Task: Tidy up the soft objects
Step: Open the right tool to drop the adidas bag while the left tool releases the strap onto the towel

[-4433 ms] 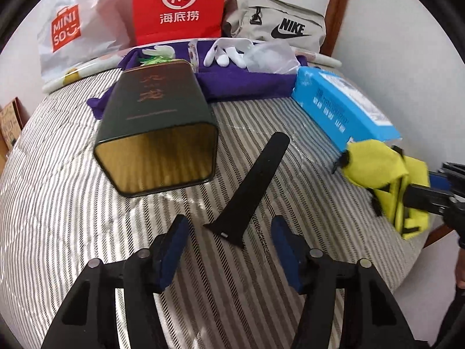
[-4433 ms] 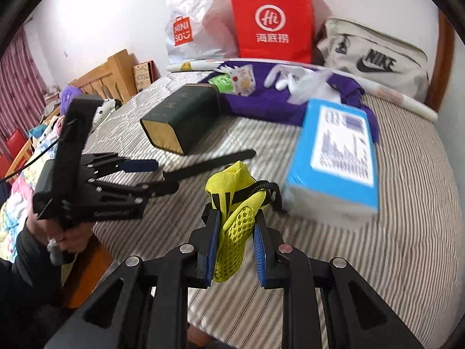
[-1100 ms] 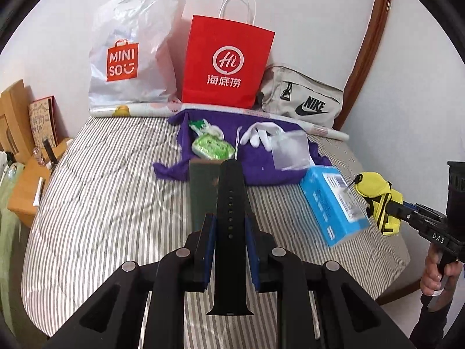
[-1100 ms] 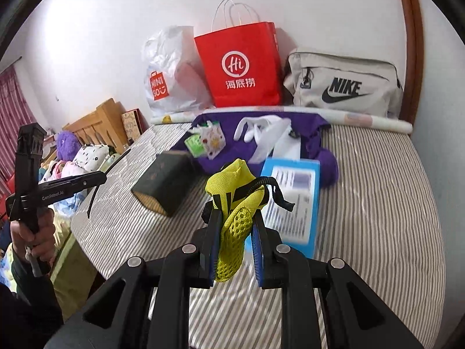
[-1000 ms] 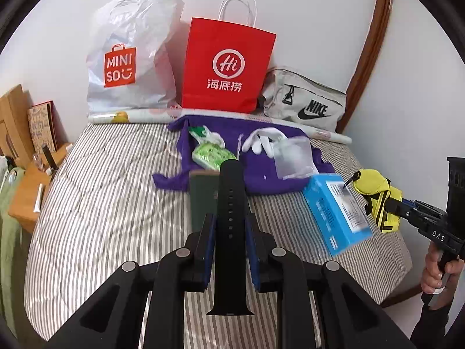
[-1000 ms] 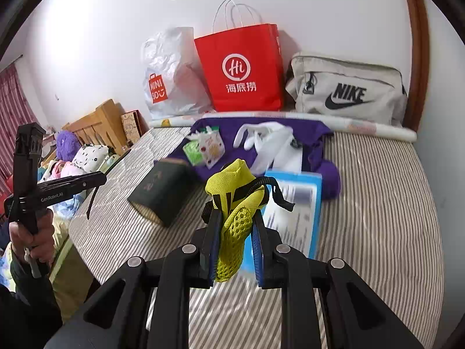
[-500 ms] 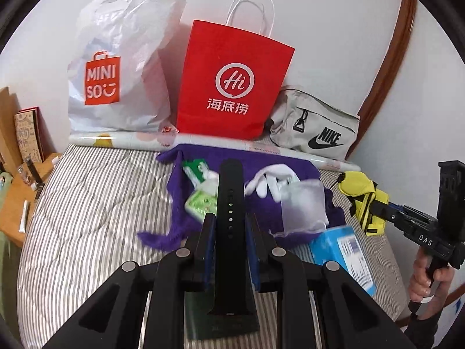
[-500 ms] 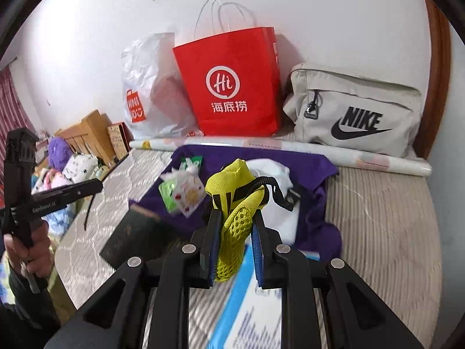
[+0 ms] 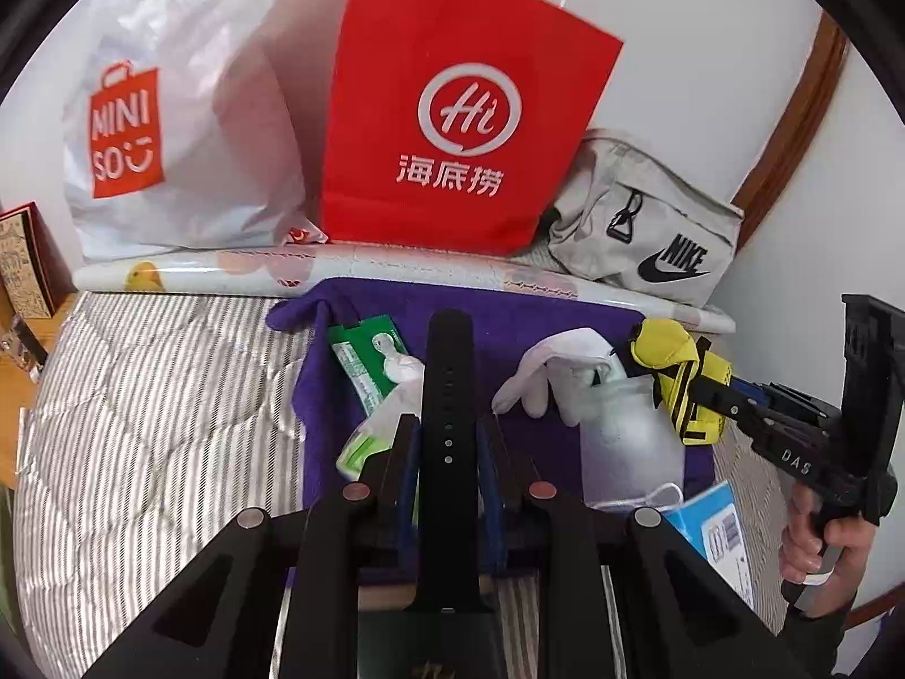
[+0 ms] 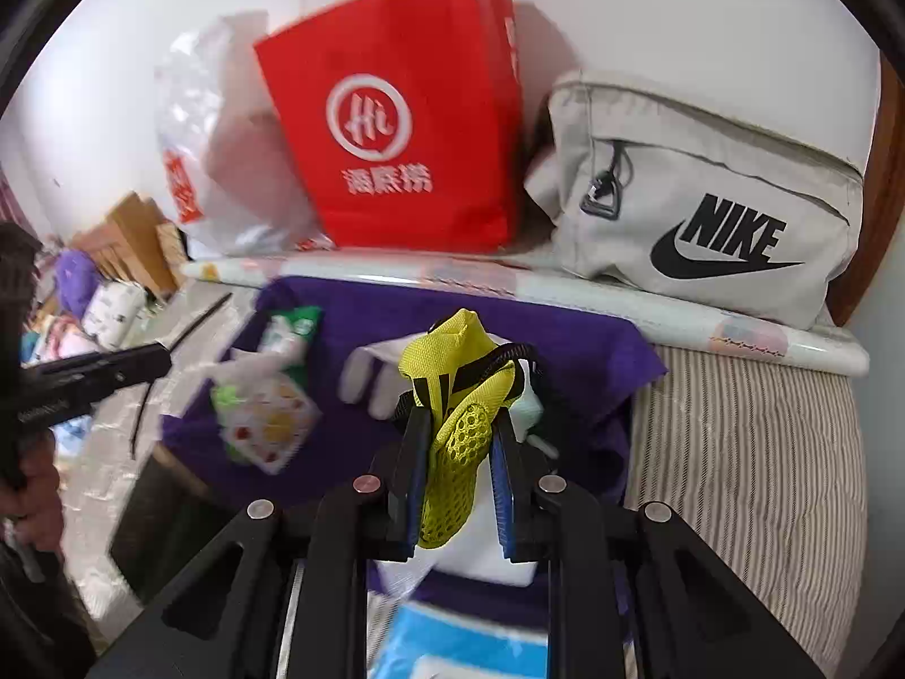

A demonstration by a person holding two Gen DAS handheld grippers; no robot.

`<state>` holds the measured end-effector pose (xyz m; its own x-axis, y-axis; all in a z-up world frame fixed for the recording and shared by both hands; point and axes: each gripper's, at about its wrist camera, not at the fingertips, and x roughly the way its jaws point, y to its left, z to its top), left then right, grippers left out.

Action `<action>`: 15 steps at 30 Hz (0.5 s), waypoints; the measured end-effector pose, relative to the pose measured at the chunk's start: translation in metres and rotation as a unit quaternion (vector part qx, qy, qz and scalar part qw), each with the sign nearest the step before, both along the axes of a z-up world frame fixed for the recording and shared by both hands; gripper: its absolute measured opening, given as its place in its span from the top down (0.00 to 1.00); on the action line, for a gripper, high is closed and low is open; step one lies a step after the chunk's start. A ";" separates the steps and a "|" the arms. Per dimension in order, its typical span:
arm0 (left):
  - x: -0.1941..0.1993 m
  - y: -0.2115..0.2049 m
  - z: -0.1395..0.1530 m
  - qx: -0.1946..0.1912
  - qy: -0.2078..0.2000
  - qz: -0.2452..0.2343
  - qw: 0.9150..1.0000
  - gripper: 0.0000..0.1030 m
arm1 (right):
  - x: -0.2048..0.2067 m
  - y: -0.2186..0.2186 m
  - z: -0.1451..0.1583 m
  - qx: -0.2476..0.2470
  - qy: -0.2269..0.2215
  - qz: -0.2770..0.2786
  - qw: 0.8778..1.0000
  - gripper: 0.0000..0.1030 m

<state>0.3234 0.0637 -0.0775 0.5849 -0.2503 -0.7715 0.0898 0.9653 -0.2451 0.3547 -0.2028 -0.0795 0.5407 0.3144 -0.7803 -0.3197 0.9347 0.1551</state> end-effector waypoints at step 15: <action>0.052 -0.020 -0.047 -0.001 0.067 -0.021 0.998 0.81 | 0.026 0.011 -0.028 -0.014 0.036 0.037 0.999 0.68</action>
